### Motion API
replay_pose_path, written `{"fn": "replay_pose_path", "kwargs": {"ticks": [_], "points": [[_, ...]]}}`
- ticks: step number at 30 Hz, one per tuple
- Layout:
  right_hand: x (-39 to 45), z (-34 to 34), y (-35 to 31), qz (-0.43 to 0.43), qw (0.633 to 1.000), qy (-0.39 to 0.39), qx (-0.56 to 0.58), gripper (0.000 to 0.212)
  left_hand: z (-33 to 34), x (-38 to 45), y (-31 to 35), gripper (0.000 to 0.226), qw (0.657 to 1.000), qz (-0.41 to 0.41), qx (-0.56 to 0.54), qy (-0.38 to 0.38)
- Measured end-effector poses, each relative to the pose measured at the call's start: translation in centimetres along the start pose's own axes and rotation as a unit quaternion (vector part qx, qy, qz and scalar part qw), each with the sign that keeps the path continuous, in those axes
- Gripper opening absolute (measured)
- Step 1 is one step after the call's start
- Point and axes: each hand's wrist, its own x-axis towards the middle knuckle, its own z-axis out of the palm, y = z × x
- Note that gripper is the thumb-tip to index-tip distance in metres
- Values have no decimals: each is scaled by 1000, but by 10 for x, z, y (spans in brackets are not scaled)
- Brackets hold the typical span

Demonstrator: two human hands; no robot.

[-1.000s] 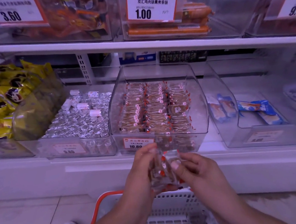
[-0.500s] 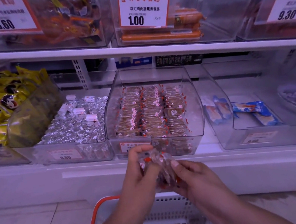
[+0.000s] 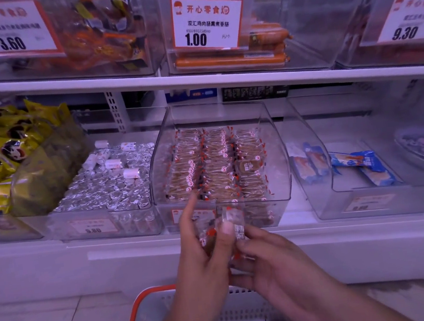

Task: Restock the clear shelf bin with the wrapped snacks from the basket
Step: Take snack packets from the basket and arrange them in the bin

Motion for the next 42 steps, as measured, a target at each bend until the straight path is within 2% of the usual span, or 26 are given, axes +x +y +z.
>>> {"fn": "replay_pose_path", "kwargs": {"ticks": [3, 7, 10, 12, 14, 21, 26, 28, 31, 33, 35, 36, 38, 39, 41, 42], "points": [[1, 4, 11, -54, 988, 74, -122, 24, -2, 5, 5, 48, 998, -53, -32, 31], [-2, 16, 23, -88, 962, 99, -238, 28, -1, 4, 5, 69, 996, -80, -29, 42], [-2, 18, 20, -77, 962, 74, -253, 32, -2, 4, 4, 78, 996, -80, -36, 25], [-3, 17, 18, -49, 970, 48, -233, 34, -3, 3, 3, 104, 996, -83, -32, 2], [-3, 17, 16, -36, 977, 23, -208, 32, -2, 1, 5, 115, 997, -71, -25, -19], [0, 16, 11, -141, 961, 6, -237, 44, 0, 5, 13, 95, 993, -52, -107, -23], [0, 20, 19, -115, 964, 55, -234, 42, 13, 4, 12, 77, 993, -33, -113, 33], [2, 23, 15, -92, 972, 42, -212, 42, 12, 5, 10, 68, 994, -13, -90, 52], [2, 23, -2, -99, 973, -23, -206, 44, 6, 12, 13, 76, 998, -8, -58, 4], [-1, 19, -13, -138, 955, -29, -262, 43, 2, 17, 16, 86, 998, -14, -46, -51], [-3, 15, -22, -192, 928, 2, -318, 42, -2, 22, 21, 96, 997, 16, -12, -81], [-3, 13, -27, -224, 911, 22, -346, 46, -5, 25, 25, 93, 996, 35, 4, -87], [-2, 6, -38, -271, 860, 43, -430, 59, -15, 33, 36, 88, 992, 70, 49, -97], [-1, 1, -44, -281, 828, 37, -484, 64, -22, 36, 43, 93, 987, 89, 85, -107], [0, -10, -56, -285, 763, 19, -579, 76, -35, 39, 58, 105, 960, 130, 196, -153], [-1, -14, -60, -280, 745, 13, -605, 81, -38, 40, 66, 107, 937, 149, 256, -188]]}}
